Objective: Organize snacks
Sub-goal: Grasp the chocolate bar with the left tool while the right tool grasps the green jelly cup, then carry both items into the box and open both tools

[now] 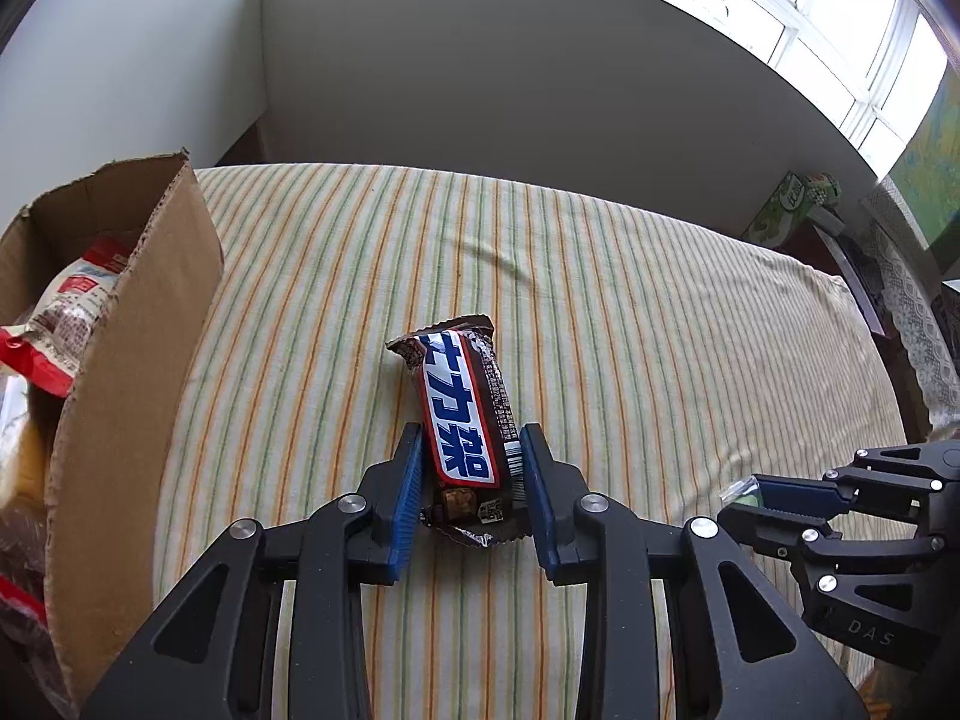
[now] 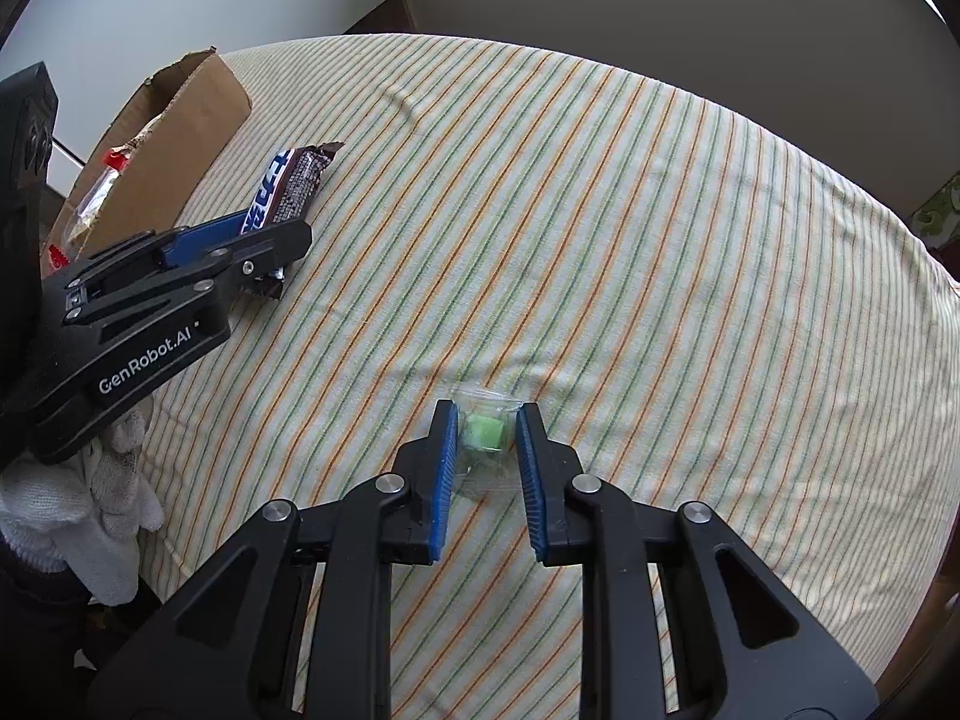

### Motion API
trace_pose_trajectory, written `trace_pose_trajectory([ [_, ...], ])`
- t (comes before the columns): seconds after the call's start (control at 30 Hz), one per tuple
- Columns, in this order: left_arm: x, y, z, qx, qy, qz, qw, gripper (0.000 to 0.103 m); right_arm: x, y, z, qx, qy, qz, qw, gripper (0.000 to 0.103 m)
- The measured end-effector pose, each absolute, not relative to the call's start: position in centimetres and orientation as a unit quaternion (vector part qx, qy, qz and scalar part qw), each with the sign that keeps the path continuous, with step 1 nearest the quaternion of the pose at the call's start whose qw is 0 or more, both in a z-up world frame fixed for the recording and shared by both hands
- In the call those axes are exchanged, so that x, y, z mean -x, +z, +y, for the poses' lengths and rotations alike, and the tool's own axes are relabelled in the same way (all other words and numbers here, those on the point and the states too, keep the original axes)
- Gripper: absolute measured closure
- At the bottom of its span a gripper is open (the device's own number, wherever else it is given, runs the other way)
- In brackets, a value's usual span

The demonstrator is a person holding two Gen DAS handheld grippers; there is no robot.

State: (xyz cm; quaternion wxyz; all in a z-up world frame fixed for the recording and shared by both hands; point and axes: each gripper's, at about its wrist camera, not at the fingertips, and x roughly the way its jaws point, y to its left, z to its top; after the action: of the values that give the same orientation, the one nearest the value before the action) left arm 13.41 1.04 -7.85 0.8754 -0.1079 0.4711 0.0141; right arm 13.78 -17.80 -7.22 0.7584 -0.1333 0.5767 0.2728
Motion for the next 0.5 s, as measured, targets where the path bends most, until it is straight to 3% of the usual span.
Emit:
trace_pose_trajectory([
  [0.5, -9.3, -3.1, 0.7, 0.114, -0.02, 0.428, 0.896, 0.073, -12.3, -2.9, -19.9, 0.101, 0.285, 0.556, 0.774, 0.083],
])
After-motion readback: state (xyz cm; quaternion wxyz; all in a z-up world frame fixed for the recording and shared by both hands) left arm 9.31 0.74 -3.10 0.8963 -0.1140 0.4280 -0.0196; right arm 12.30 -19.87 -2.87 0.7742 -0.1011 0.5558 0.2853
